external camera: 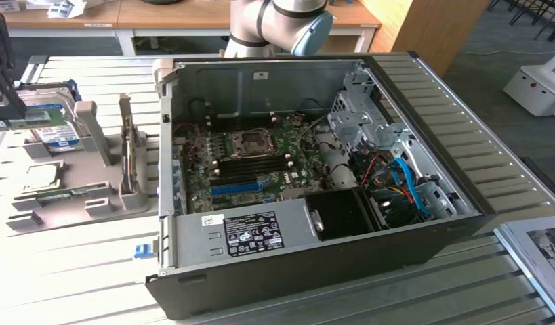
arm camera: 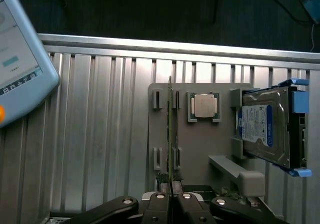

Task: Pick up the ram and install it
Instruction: 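Pick up the ram and move it above insertion slot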

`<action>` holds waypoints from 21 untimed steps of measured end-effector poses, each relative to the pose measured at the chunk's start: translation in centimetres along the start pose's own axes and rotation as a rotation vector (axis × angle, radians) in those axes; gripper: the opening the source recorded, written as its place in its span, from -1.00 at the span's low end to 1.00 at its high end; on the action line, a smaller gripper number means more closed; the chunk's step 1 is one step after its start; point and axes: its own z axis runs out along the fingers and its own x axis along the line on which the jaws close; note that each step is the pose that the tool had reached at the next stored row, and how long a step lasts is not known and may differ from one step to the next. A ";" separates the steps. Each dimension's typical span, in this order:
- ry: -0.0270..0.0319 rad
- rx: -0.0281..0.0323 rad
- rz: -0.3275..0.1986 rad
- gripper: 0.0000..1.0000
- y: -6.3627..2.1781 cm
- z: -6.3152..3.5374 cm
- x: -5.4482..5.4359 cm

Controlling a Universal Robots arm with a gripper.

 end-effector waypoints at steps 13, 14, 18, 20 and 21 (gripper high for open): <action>0.0002 -0.0001 0.000 -0.76 -0.04 -0.56 0.0; 0.0002 -0.0002 0.000 -0.76 -0.12 -0.56 0.0; 0.0001 0.0000 0.000 -0.76 -0.75 -0.58 0.0; 0.0001 -0.0001 0.000 -0.76 -1.23 -0.61 0.0; 0.0001 0.0001 0.000 -0.76 -1.48 -0.61 0.0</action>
